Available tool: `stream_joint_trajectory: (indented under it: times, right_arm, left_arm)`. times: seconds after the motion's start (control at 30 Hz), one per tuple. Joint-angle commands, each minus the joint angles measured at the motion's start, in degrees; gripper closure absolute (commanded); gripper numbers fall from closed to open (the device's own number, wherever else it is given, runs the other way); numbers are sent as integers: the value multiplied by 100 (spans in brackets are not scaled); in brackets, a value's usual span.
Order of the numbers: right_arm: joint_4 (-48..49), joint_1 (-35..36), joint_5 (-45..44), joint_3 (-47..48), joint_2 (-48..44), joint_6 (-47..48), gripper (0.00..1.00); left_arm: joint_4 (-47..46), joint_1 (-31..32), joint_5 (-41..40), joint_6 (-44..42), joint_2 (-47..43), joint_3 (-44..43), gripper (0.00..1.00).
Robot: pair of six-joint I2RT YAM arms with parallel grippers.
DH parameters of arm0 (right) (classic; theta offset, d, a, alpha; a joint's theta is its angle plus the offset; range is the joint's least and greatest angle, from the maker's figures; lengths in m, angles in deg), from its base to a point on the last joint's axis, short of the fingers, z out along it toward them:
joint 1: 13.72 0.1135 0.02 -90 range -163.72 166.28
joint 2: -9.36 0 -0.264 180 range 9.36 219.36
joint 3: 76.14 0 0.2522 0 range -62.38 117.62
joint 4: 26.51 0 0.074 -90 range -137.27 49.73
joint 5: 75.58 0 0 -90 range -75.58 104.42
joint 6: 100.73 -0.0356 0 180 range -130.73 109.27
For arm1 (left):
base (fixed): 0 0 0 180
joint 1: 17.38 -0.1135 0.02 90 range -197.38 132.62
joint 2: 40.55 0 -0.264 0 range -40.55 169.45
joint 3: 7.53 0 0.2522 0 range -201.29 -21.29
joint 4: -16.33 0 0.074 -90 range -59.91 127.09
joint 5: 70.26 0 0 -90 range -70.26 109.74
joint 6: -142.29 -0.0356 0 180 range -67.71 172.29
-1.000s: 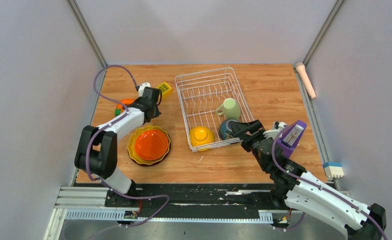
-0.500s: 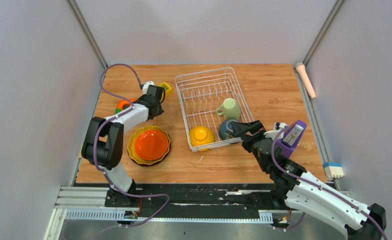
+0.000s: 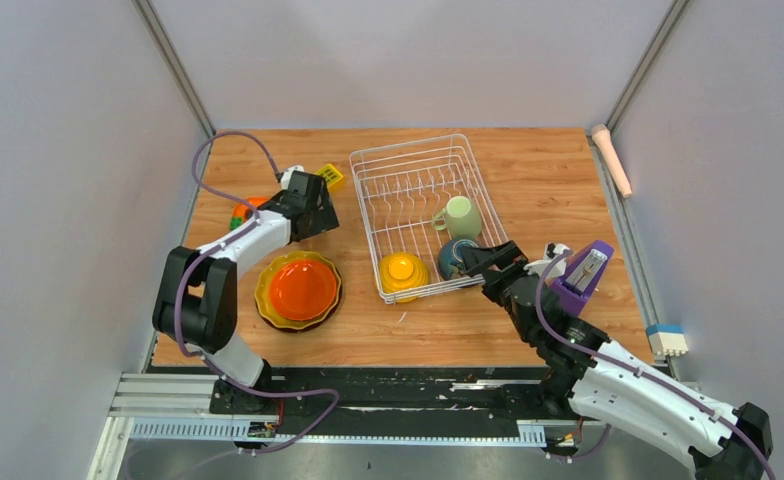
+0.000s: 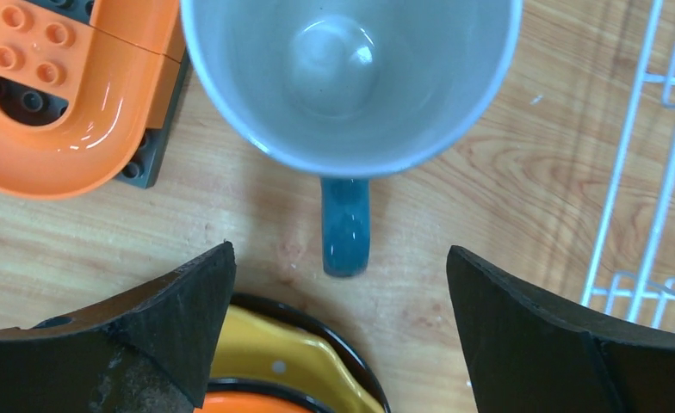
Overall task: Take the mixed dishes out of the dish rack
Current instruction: Place the cup at the center of the board.
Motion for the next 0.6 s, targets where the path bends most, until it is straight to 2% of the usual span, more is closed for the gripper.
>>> stream_joint_trajectory:
  times: [0.0,0.13,0.37,0.43,0.57]
  right_arm:
    - [-219,-7,-62,386,165,419,0]
    - [-504,-18,-60,732,484,750,0]
    - [-1219,-294,-76,1805,1507,1676,0]
    - [-1392,-514,144,2158,1894,2021,0]
    - [-1580,-1151,1038,2962,2789,2440,0]
  left_arm:
    - [260,-25,207,111,-716,44,0]
    - [562,-27,553,131,-1330,204,0]
    - [775,-16,1100,267,-2849,1244,0]
    - [827,-16,1080,234,-3444,1497,0]
    - [988,-22,913,219,-4052,1781,0]
